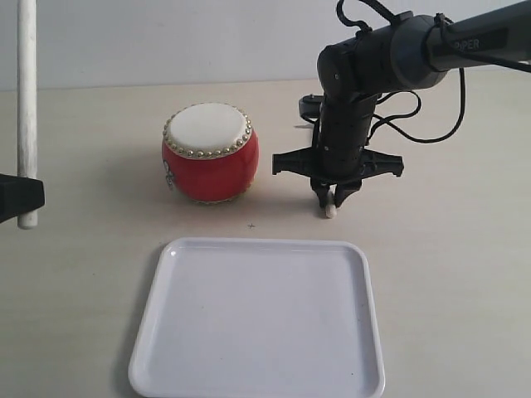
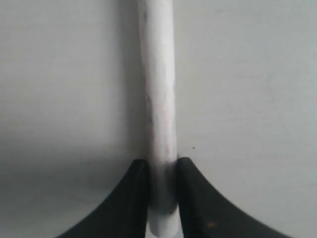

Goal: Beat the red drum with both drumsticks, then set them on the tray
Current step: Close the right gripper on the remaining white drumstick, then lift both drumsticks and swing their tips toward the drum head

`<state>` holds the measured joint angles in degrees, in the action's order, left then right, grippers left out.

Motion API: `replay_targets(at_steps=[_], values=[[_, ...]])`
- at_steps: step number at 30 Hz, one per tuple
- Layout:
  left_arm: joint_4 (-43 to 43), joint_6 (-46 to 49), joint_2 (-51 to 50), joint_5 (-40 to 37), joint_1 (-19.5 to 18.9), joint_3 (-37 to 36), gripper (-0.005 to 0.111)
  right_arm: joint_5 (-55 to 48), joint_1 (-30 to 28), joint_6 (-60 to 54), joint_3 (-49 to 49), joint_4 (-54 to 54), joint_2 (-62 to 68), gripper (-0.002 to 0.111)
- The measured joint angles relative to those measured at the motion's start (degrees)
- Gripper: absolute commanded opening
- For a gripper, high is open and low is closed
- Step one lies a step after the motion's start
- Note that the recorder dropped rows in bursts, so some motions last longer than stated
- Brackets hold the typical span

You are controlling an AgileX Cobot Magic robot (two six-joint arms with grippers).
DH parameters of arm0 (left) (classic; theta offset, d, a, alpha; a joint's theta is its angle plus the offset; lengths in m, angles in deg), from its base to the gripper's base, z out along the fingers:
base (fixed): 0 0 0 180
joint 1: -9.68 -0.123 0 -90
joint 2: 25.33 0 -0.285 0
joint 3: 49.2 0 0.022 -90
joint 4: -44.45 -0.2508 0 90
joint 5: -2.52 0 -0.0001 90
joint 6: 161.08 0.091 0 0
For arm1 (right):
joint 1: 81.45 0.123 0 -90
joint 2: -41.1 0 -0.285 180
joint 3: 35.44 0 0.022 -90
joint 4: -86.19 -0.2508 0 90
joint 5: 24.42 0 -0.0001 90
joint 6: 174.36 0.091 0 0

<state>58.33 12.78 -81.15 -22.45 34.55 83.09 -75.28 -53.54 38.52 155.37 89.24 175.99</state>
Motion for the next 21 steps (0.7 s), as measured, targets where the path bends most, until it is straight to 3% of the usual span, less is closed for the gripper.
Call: replay_targets(at_steps=[5, 16, 21], values=[[0.0, 0.0, 0.0, 0.0, 0.0, 0.0, 0.000, -0.2, 0.0, 0.0, 0.0, 0.0, 0.0, 0.000], [0.0, 3.3, 0.0, 0.2, 0.0, 0.0, 0.000, -6.1, 0.0, -7.7, 0.0, 1.7, -2.2, 0.000], [0.0, 7.3, -5.3, -6.3, -0.2, 4.7, 0.000, -10.6, -1.7, -19.3, 0.0, 2.2, -11.6, 0.000]])
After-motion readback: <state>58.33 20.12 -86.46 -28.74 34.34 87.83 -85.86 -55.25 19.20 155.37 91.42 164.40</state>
